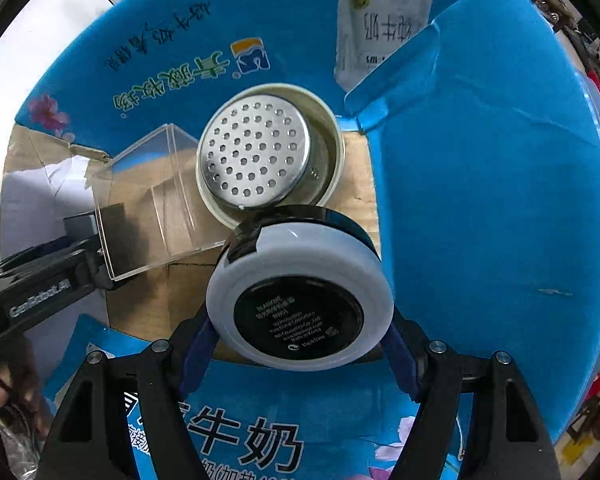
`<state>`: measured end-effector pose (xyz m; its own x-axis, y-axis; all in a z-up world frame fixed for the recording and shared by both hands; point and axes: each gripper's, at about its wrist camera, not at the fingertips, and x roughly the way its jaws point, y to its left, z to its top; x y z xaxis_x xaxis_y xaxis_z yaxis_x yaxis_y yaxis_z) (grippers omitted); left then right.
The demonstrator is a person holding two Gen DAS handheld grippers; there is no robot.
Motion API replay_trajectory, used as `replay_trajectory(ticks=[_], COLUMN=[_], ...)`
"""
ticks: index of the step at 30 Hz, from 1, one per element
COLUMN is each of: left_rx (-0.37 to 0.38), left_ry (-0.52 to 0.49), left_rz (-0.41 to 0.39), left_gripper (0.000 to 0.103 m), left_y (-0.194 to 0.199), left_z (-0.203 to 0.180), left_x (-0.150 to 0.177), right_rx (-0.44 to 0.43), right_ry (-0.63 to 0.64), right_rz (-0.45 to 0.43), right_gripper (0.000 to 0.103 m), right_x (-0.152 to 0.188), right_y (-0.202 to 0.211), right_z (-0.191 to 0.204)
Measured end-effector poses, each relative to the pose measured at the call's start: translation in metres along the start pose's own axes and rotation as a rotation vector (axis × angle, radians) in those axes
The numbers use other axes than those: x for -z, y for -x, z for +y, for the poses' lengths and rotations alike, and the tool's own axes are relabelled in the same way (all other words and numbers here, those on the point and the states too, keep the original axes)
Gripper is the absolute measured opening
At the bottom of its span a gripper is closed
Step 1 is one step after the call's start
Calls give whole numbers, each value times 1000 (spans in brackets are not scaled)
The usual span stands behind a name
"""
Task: Organize rigid objects
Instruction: 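Lower the charger into the blue box with the left tool while the right tool lowers the compact, then open both tools and lift them out of the blue box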
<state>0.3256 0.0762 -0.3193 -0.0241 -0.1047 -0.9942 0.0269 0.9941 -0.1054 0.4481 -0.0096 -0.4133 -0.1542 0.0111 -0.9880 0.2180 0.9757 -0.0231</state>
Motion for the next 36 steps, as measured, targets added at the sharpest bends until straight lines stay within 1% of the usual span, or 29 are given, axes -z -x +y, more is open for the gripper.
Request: replay_trajectory(ticks=[3, 6, 7, 12, 14, 17, 19, 21, 24, 29, 33, 34, 35, 36], left_rx=[9, 28, 30, 32, 38, 50, 53, 50, 31, 15, -4, -6, -10, -9], left_ry=[4, 23, 27, 31, 30, 31, 32, 34, 36, 20, 9, 8, 9, 11], left_rz=[25, 23, 25, 53, 62, 64, 60, 53, 27, -10, -38, -45, -59, -69], left_gripper=[56, 57, 57, 57, 57, 57, 58, 59, 62, 73, 82, 87, 103, 103], left_y=[-7, -7, -7, -7, -6, -2, 0, 4, 20, 38, 51, 52, 59, 63], left_z=[0, 2, 3, 3, 5, 6, 8, 8, 14, 12, 10, 11, 9, 9], left_x=[-2, -5, -6, -8, -16, -19, -17, -14, -14, -10, -3, 0, 4, 3], right_rx=[-9, -6, -4, 11, 10, 6, 0, -9, 14, 49, 68, 74, 81, 83], right_ry=[-14, -19, -19, -21, -21, 5, 16, 21, 26, 40, 43, 43, 43, 44], right_rz=[20, 38, 44, 76, 79, 95, 89, 87, 71, 37, -2, -14, -27, -36], right_gripper=[77, 77, 77, 78, 79, 87, 94, 103, 103, 103, 103, 103, 103, 103], right_x=[-4, -8, -11, -19, -21, -19, -15, -11, -4, 5, 14, 17, 20, 21], right_y=[-7, -13, -16, -25, -27, -30, -31, -32, -30, -21, -4, 2, 7, 12], right_z=[0, 2, -3, 2, 1, 9, 13, 21, 29, 34, 31, 33, 33, 31])
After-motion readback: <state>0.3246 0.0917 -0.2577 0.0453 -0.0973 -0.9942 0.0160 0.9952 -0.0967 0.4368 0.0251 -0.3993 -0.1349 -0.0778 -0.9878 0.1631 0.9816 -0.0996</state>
